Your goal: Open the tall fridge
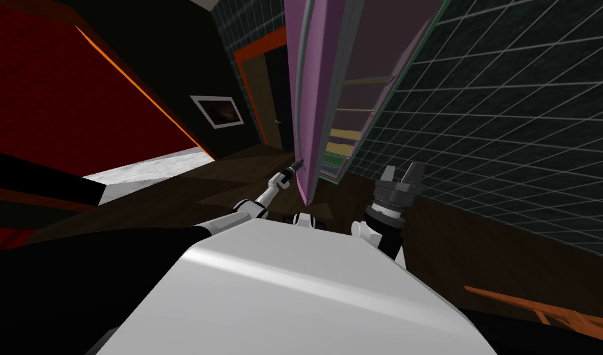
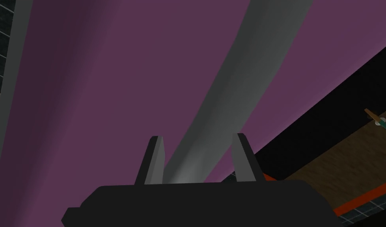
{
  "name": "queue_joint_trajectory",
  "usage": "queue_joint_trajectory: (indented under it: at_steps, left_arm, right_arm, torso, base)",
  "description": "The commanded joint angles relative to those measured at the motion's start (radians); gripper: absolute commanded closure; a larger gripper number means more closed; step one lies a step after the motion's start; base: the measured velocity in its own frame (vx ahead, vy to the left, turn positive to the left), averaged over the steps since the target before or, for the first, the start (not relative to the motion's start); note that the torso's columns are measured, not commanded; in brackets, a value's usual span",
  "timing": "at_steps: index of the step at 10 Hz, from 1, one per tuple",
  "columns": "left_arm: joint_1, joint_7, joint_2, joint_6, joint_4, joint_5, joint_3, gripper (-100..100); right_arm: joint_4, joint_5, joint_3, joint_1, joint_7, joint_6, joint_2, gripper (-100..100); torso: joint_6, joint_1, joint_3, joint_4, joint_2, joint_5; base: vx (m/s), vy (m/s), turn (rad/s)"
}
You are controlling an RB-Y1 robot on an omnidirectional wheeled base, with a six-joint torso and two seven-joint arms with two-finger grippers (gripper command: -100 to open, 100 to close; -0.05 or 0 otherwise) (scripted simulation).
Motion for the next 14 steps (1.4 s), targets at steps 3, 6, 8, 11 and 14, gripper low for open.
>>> queue_joint_trajectory:
  at_steps: [3,6,8,11,14]
  left_arm:
    - [-0.007,0.05,0.033,-0.038,-0.011,0.002,-0.048,100]
    - [-0.012,0.087,0.058,-0.07,-0.016,0.003,-0.086,100]
    - [-0.015,0.106,0.071,-0.086,-0.019,0.003,-0.105,100]
    - [-0.018,0.124,0.083,-0.103,-0.021,0.004,-0.124,100]
    - [-0.009,0.13,0.102,-0.092,-0.051,0.024,-0.172,-100]
  right_arm:
    - [0.0,0.0,0.0,0.0,0.0,0.0,0.0,0]
    - [0.0,0.0,0.0,0.0,0.0,0.0,0.0,0]
    - [0.0,0.0,0.0,0.0,0.0,0.0,0.0,0]
    - [0.0,0.0,0.0,0.0,0.0,0.0,0.0,0]
    - [0.0,0.0,0.0,0.0,0.0,0.0,0.0,0]
  torso:
    - [-0.003,0.005,-0.001,0.003,-0.002,0.002]
    - [-0.002,0.004,-0.004,0.005,-0.007,0.001]
    - [-0.001,0.0,-0.004,0.005,-0.007,0.0]
    - [-0.001,0.005,-0.003,0.004,-0.004,0.001]
    - [-0.001,-0.006,-0.002,0.002,-0.002,-0.001]
  base:
    - [0.001,0.282,-0.053]
    - [-0.005,0.282,-0.06]
    - [0.003,0.252,-0.051]
    - [-0.005,0.261,-0.055]
    - [0.024,0.111,0.028]
